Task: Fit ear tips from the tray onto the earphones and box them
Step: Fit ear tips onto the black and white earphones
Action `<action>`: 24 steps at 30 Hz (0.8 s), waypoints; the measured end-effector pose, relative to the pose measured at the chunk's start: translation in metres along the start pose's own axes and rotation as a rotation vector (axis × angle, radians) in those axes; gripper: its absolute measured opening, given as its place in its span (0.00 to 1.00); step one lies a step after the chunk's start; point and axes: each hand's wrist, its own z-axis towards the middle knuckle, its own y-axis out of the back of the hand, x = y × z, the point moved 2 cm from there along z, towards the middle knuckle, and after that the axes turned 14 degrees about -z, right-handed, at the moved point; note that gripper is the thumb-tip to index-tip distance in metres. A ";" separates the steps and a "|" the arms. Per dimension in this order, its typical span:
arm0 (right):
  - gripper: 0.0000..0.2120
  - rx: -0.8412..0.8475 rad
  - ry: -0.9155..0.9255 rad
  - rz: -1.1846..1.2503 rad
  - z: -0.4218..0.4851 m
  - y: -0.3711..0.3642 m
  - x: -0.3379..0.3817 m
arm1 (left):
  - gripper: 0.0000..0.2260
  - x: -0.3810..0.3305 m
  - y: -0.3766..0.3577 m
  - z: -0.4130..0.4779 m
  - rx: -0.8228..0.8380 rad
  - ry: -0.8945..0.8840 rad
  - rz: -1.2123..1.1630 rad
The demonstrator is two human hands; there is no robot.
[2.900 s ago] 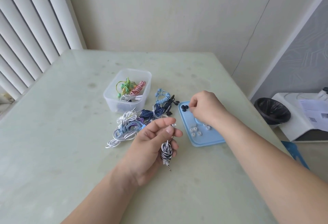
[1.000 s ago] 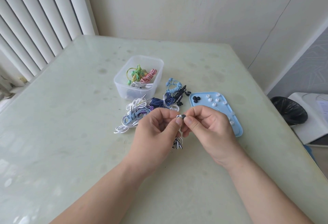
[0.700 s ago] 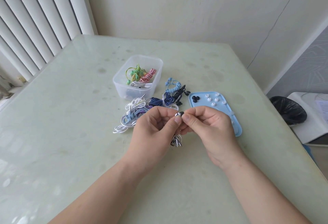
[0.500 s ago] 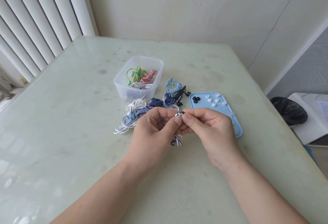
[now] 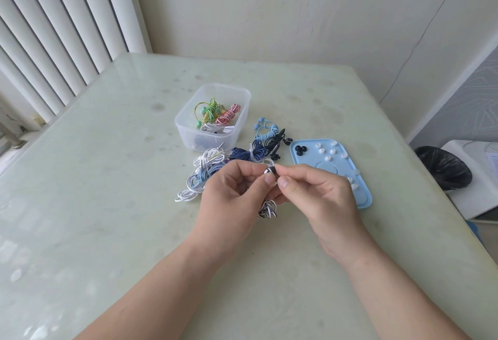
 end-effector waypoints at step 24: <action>0.12 0.160 -0.109 -0.054 0.000 0.005 0.008 | 0.09 -0.002 0.008 0.006 0.019 0.066 0.128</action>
